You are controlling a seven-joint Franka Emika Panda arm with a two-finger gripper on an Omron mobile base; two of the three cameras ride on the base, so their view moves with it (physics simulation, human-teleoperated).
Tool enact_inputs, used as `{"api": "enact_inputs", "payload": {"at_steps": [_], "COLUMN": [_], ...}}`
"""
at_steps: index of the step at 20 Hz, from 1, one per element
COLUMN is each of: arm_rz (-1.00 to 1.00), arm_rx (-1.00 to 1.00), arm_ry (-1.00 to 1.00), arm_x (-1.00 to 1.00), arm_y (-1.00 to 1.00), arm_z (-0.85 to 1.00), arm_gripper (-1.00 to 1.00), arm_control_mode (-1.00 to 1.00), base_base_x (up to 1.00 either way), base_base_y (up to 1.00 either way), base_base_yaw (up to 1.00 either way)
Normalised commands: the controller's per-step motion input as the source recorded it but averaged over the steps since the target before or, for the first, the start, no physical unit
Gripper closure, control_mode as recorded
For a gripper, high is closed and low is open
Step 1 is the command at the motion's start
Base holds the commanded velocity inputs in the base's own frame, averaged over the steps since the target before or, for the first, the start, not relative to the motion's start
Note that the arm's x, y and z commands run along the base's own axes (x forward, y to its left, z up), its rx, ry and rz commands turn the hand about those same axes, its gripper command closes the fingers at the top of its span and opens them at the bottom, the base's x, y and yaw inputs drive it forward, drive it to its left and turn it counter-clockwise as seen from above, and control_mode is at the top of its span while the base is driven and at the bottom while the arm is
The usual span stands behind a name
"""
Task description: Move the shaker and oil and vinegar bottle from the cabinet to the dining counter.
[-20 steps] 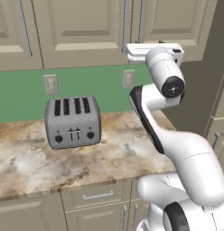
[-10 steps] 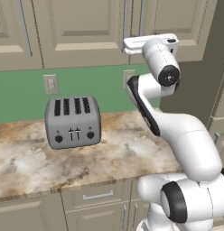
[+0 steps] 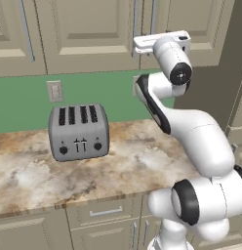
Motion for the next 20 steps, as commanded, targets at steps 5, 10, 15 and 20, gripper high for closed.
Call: {"api": "enact_inputs", "payload": {"at_steps": [5, 10, 15, 20], "arm_rz": [0.0, 0.0, 0.0, 0.0], "arm_rx": [0.0, 0.0, 0.0, 0.0], "arm_ry": [0.0, 0.0, 0.0, 0.01], "arm_x": [0.36, 0.49, 0.47, 0.42], "arm_y": [-0.03, 0.0, 0.02, 0.16], "arm_z": [0.0, 0.0, 0.0, -0.05], "arm_gripper": [-1.0, -1.0, -1.0, 1.0], "arm_control_mode": [-1.0, -1.0, -1.0, -1.0], "base_base_x": [0.0, 0.0, 0.0, 0.0], "base_base_y": [0.0, 0.0, 0.0, 0.0], "base_base_yaw": [0.0, 0.0, 0.0, 0.0]}}
